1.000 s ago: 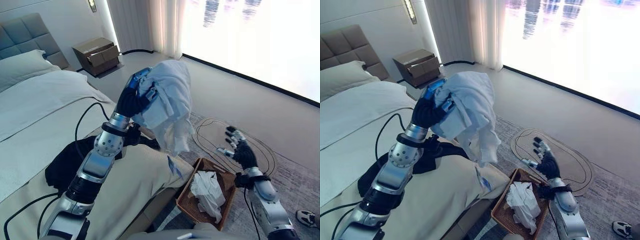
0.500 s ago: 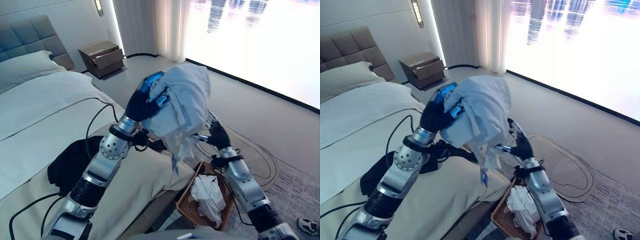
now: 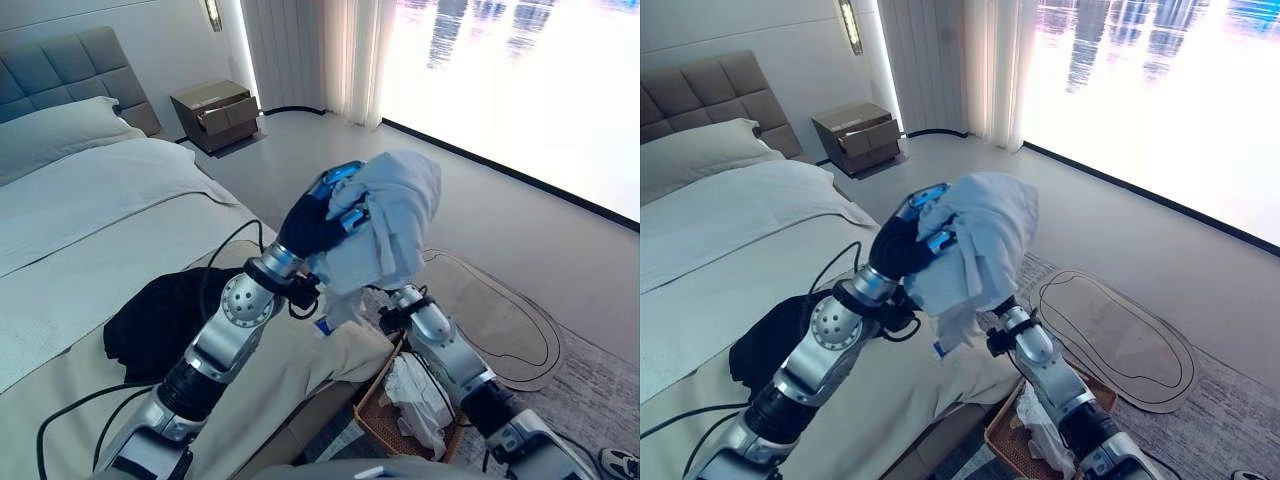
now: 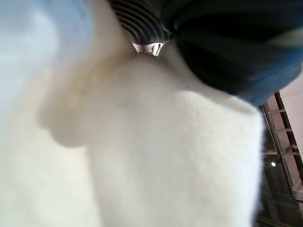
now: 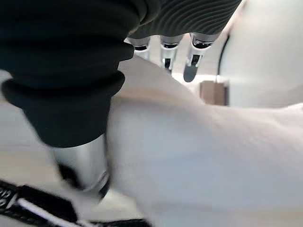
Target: Pick up clothes into the bucket
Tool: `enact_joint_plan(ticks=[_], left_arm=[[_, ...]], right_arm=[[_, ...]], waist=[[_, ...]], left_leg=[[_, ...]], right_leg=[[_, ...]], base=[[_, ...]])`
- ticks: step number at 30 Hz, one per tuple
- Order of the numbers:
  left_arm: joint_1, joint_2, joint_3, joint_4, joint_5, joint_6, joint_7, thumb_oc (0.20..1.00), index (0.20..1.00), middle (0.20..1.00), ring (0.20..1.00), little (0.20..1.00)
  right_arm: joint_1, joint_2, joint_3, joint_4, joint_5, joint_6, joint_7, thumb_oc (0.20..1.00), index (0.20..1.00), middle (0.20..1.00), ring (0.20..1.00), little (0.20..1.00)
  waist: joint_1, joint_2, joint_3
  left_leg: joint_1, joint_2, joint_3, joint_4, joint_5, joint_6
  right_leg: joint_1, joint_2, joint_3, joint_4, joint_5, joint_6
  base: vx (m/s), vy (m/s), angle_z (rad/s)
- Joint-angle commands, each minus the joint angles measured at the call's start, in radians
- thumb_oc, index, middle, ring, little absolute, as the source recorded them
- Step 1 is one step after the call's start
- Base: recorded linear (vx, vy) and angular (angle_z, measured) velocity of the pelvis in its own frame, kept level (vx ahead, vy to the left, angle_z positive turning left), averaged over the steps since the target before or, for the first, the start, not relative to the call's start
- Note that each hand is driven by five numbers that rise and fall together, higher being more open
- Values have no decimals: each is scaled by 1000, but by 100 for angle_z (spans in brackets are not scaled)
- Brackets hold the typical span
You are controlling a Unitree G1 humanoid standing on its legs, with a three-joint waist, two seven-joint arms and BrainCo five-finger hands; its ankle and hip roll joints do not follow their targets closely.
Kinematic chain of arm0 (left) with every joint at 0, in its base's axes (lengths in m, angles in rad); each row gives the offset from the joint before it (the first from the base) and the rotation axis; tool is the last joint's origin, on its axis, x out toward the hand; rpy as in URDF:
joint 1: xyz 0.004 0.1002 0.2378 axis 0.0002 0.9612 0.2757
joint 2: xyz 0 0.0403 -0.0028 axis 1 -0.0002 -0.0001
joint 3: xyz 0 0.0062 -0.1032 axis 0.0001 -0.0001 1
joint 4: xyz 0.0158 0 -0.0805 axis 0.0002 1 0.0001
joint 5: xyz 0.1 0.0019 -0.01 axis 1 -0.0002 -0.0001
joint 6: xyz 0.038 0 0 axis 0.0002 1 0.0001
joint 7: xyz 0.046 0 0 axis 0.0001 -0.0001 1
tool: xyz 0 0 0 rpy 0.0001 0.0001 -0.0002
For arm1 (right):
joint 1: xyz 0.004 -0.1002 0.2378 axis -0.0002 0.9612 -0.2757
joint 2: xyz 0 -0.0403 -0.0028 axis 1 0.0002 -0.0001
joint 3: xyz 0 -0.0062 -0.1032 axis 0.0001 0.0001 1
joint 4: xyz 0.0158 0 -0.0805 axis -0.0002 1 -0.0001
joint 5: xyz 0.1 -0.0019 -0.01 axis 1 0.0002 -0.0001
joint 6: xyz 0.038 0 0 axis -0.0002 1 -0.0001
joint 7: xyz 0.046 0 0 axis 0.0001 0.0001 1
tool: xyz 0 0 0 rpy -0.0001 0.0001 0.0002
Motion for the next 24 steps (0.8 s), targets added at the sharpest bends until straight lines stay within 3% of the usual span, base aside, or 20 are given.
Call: enact_joint_plan(ticks=[1, 7, 16, 17, 18, 24], left_arm=[[-95, -10, 23, -79, -31, -40, 5, 200, 200, 200, 200, 200], [-67, 4, 60, -50, -19, -51, 12, 200, 200, 200, 200, 200], [114, 25, 212, 0, 13, -73, 36, 200, 200, 200, 200, 200], [132, 22, 219, 18, 64, -75, 63, 862, 862, 862, 862, 862], [134, 30, 222, 44, 127, -73, 91, 1000, 1000, 1000, 1000, 1000], [163, -4, 202, 189, 94, -72, 110, 1000, 1000, 1000, 1000, 1000]], right_arm=[[-74, 24, 1, -67, 77, -45, 30, 200, 200, 200, 200, 200], [-26, 1, -29, -77, 156, -59, 74, 200, 200, 200, 200, 200], [172, -13, -181, -66, 236, -85, 78, 200, 200, 200, 200, 200], [185, -12, -191, -67, 255, -88, 83, 200, 200, 200, 200, 200], [191, -8, -198, -66, 272, -91, 86, 200, 200, 200, 200, 200], [204, 42, -226, -63, 431, -111, 103, 200, 200, 200, 200, 200]], waist=[[-1, -57, -8], [-4, -57, -10], [-15, -57, -11], [-16, -58, -12], [-18, -59, -11], [-24, -61, -10]], left_leg=[[-32, 40, -23, 40, -50, -8], [-23, 44, -20, 39, -60, -10], [-15, 49, -14, 37, -61, -12], [-15, 50, -13, 37, -61, -13], [-15, 51, -13, 36, -61, -14], [-15, 54, -10, 32, -55, -16]], right_leg=[[9, -82, 38, -178, 207, 87], [19, -80, 37, -179, 200, 89], [22, -75, 41, -181, 198, 86], [22, -74, 42, -181, 198, 86], [21, -73, 43, -181, 198, 86], [18, -71, 45, -180, 197, 85]], base=[[0, 0, 0], [0, 0, 0], [11, -4, 0], [0, 0, 0], [0, 0, 0], [0, 0, 0]])
